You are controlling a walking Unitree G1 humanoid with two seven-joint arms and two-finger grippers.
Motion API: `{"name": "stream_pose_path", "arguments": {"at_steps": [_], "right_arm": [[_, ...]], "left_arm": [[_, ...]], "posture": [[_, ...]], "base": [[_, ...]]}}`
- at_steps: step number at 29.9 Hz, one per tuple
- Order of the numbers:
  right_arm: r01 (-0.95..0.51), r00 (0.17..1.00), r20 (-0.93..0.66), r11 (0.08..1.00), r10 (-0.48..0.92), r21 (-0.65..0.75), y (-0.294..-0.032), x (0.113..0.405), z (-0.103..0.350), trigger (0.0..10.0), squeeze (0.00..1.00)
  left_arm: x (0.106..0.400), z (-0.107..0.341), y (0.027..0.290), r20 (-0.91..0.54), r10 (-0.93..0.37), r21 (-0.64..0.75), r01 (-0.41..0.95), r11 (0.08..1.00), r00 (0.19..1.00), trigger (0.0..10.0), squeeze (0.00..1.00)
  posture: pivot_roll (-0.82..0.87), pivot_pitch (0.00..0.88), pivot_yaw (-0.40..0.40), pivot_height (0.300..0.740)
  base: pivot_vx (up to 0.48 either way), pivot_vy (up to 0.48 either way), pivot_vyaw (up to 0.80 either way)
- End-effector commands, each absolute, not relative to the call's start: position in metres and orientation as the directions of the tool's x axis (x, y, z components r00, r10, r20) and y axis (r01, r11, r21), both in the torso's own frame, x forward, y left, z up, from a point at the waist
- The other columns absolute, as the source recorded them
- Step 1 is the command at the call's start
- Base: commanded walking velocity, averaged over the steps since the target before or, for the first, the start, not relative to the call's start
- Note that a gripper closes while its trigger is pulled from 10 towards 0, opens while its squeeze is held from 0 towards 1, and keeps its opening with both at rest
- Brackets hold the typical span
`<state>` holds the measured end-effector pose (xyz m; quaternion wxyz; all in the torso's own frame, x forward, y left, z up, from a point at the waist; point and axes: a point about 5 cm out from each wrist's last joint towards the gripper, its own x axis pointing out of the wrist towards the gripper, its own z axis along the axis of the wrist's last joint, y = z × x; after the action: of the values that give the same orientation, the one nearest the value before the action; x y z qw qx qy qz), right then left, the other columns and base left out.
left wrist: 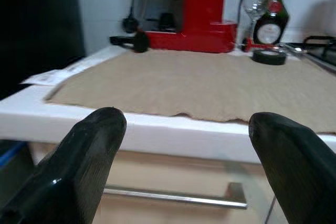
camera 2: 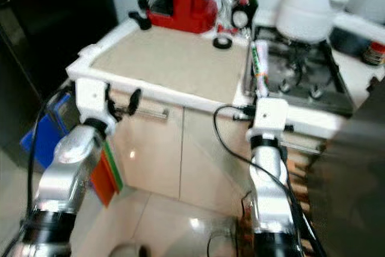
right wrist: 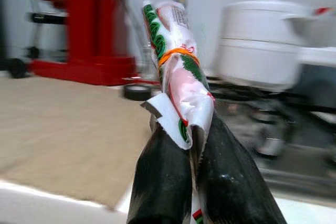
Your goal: Restocking fridge
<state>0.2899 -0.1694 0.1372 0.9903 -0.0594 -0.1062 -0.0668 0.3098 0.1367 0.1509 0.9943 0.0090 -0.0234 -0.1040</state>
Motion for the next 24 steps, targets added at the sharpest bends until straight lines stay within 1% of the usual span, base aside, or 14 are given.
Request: {"name": "stream_pose_path", "arguments": {"at_steps": [1,4,9,12,14,23,24], "right_arm": [[0.128,0.971,0.215,0.988,-0.108,-0.081,-0.168,0.292,0.14,0.0,0.0],[0.101,0.975,0.204,0.992,-0.083,-0.079,-0.164,0.294,0.139,0.0,0.0],[0.066,0.984,0.169,0.994,-0.051,-0.083,-0.16,0.297,0.134,0.0,0.0],[0.053,0.988,0.151,0.994,-0.039,-0.093,-0.16,0.299,0.132,0.0,0.0],[0.048,0.988,0.152,0.994,-0.033,-0.097,-0.16,0.3,0.132,0.0,0.0],[0.034,0.99,0.14,0.994,-0.019,-0.104,-0.158,0.302,0.13,0.0,0.0],[0.031,0.991,0.136,0.994,-0.017,-0.102,-0.157,0.303,0.129,0.0,0.0]], "left_arm": [[0.312,0.159,0.134,0.076,-0.216,0.032,0.214,0.976,0.973,10.0,0.0],[0.313,0.162,0.134,0.086,-0.218,0.023,0.217,0.976,0.972,10.0,0.0],[0.312,0.163,0.135,0.096,-0.209,0.018,0.208,0.978,0.973,10.0,0.0],[0.312,0.162,0.135,0.099,-0.207,0.027,0.205,0.978,0.973,10.0,0.0],[0.312,0.162,0.135,0.105,-0.206,0.044,0.202,0.978,0.973,10.0,0.0],[0.311,0.16,0.133,0.094,-0.205,0.049,0.201,0.978,0.974,10.0,0.0],[0.312,0.16,0.133,0.094,-0.208,0.055,0.203,0.978,0.974,10.0,0.0]], "posture": [[0.16,0.003,-0.027,0.74],[0.17,0.005,-0.037,0.74],[0.18,0.005,-0.053,0.74],[0.18,0.001,-0.06,0.74],[0.18,0.001,-0.063,0.74],[0.18,0.001,-0.063,0.74],[0.18,0.0,-0.061,0.74]], "base": [[0.0,0.0,0.0],[0.0,0.0,0.0],[0.0,0.463,0.0],[0.0,0.471,-0.69],[0.0,0.0,-0.8],[0.0,0.0,0.0],[-0.33,0.0,0.0]]}}
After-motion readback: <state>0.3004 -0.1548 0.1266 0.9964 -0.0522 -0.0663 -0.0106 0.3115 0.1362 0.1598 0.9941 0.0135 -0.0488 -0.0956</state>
